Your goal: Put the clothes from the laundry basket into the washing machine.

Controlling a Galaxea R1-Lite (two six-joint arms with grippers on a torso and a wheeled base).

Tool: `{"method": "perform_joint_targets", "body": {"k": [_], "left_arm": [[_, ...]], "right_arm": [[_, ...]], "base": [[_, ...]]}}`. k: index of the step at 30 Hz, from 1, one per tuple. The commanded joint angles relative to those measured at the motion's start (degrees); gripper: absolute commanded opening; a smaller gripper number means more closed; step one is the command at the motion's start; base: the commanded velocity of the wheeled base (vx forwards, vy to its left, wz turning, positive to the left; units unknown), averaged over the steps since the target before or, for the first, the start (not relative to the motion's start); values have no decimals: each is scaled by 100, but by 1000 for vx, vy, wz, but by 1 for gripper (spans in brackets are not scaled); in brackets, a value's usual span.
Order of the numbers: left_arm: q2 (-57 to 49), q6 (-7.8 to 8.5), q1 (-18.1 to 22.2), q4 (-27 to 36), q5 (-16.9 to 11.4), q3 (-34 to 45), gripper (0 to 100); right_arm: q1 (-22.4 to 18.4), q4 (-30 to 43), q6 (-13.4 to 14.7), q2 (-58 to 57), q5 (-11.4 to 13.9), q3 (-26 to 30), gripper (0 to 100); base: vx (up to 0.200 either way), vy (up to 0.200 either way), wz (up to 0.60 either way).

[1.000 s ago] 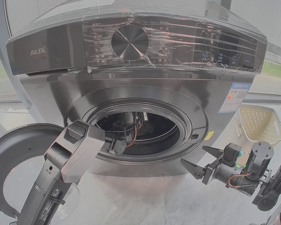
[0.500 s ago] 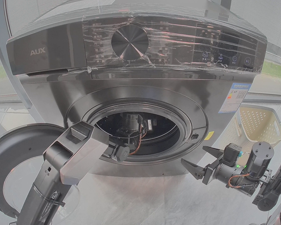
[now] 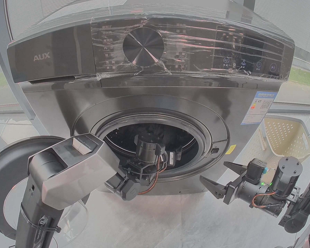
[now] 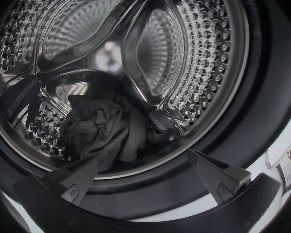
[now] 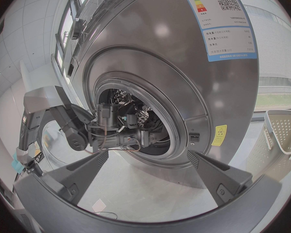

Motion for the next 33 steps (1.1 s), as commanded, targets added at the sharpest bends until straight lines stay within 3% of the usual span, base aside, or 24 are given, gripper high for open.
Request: {"method": "perform_joint_targets", "body": {"k": [1, 10, 20, 30, 33], "left_arm": [[-949, 38, -263, -506, -38, 1268, 100], [-1907, 20, -580, -1227, -56, 2876, 100], [-3112, -147, -755, -1921, -73, 4239, 100], [-4650, -217, -861, -1921, -29, 5188, 100], [-4790, -217, -799, -1930, 15, 5434, 100]], "right_arm": [[30, -1, -45, -17, -4, 86, 100], [135, -1, -80, -35, -4, 226, 100], [30, -1, -229, -492, -65, 349, 100], [-629, 34, -256, -1265, -83, 824, 100], [-831, 51, -299, -1362, -232, 824, 100]], "base": [[0, 0, 0], [0, 0, 0], [0, 0, 0], [0, 0, 0], [0, 0, 0]]}}
